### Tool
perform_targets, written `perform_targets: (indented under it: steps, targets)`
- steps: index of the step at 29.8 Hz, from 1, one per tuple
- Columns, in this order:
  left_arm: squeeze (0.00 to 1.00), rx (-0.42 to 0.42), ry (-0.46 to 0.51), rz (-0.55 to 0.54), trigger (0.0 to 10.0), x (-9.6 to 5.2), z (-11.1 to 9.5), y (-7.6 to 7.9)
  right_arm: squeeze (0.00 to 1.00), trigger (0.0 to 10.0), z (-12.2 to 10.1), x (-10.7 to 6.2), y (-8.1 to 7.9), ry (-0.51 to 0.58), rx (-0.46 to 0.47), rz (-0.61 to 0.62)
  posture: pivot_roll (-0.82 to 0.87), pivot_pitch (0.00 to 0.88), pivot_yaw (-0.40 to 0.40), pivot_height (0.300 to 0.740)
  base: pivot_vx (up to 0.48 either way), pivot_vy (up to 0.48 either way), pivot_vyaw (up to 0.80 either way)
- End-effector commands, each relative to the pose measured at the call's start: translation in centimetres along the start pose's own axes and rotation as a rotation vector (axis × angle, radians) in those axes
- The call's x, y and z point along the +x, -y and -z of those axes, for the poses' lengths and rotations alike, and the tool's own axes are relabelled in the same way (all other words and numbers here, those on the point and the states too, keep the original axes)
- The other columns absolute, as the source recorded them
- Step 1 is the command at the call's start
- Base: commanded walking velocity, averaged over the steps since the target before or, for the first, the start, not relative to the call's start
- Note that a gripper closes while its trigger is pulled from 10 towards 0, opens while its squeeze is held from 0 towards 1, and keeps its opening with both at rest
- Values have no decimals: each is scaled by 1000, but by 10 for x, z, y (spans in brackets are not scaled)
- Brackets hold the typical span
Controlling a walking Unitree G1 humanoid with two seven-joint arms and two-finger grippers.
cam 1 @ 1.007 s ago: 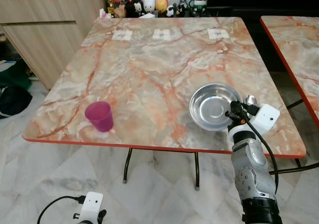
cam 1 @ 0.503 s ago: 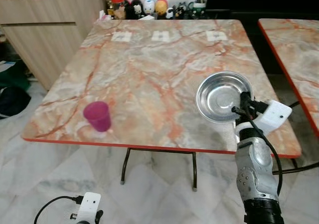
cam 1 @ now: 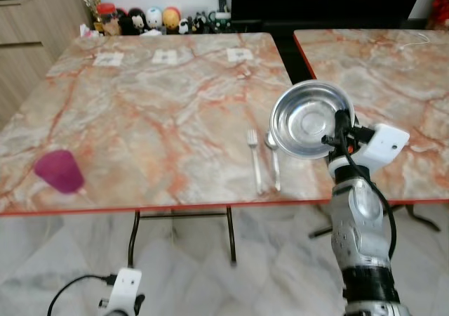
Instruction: Setting the table
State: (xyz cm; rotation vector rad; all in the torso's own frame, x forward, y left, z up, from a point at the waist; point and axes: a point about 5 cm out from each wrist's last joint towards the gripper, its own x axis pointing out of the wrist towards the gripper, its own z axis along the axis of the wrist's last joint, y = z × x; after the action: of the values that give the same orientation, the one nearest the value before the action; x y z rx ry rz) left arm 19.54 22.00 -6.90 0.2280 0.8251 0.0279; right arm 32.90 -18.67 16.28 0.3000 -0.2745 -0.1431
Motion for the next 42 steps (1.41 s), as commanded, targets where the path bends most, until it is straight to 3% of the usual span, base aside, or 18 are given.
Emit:
perform_targets:
  steps: [1,8,26,35,42]
  targets:
    - [0,6,-34,-4,10000,-2,8,-3,0,10000,-7,3,-3,33,-5,-3,-90,81,29,740,0,-458,0]
    - [0,21,-39,2,10000,-2,9,-5,0,10000,-5,1,8,26,-26,47,-99,89,46,740,0,-452,0]
    - [0,24,-45,3,10000,-2,9,-7,0,10000,-3,0,10,21,-29,69,-99,83,45,740,0,-433,0]
    - [0,28,-48,7,10000,-3,12,-6,0,10000,0,1,4,18,-19,64,-108,58,55,740,27,-422,0]
    - [0,24,-41,-9,10000,-2,9,-7,0,10000,2,-1,8,12,-26,76,-111,35,59,740,0,-80,0]
